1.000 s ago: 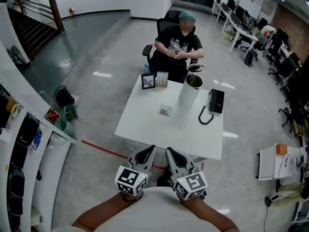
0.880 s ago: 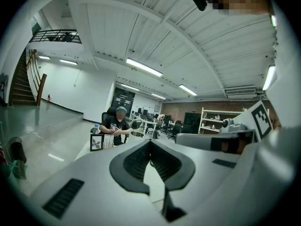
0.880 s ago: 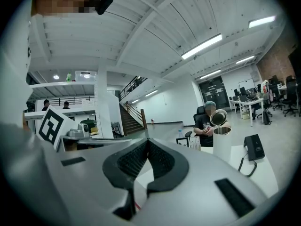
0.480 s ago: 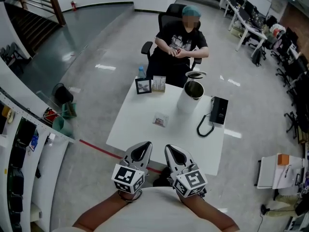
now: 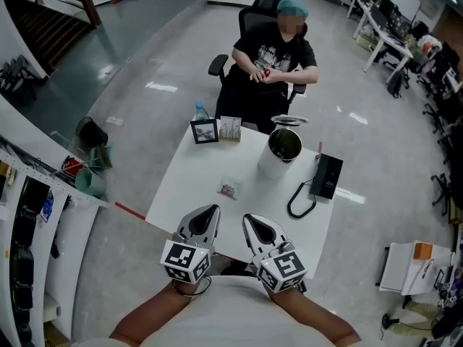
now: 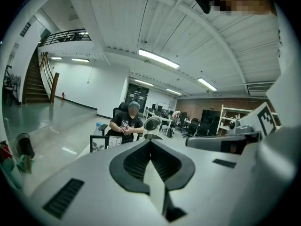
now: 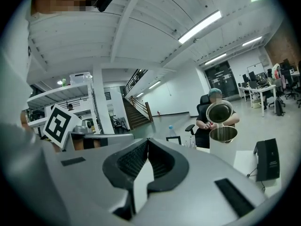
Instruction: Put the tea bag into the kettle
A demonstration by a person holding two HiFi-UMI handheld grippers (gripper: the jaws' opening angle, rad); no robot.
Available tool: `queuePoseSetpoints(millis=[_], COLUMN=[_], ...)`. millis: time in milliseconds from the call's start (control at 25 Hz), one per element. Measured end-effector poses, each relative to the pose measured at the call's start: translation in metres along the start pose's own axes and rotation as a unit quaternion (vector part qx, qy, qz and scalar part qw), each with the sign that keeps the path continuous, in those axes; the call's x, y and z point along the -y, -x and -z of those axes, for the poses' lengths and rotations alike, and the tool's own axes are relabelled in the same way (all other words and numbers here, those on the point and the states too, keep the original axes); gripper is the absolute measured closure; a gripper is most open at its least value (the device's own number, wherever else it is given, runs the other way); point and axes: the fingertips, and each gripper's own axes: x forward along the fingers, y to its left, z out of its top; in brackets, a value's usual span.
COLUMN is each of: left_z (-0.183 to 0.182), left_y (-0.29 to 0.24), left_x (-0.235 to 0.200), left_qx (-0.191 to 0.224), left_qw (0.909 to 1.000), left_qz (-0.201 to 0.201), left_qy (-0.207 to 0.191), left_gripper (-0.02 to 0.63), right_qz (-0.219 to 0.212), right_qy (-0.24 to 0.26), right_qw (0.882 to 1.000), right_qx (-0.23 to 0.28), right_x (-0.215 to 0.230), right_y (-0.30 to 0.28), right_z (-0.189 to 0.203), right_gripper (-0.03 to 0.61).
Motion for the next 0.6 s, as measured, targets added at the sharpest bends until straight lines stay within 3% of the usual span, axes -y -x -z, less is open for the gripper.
queuePoseSetpoints(millis=[600], left_z=[0.011], left_y=[-0.036], left_x=[-0.028], left_qx=[-0.016], left_qw=[0.9996], left_qz=[-0.016], left_qy=[0.018], left_gripper=[0.604], right_qz=[0.010], right_qy=[-0.017], right_qw=[0.999], right_qx=[-0.029], right_x=[0.036], right_y=[-0.024], right_z=[0.011], right_gripper=[0.566])
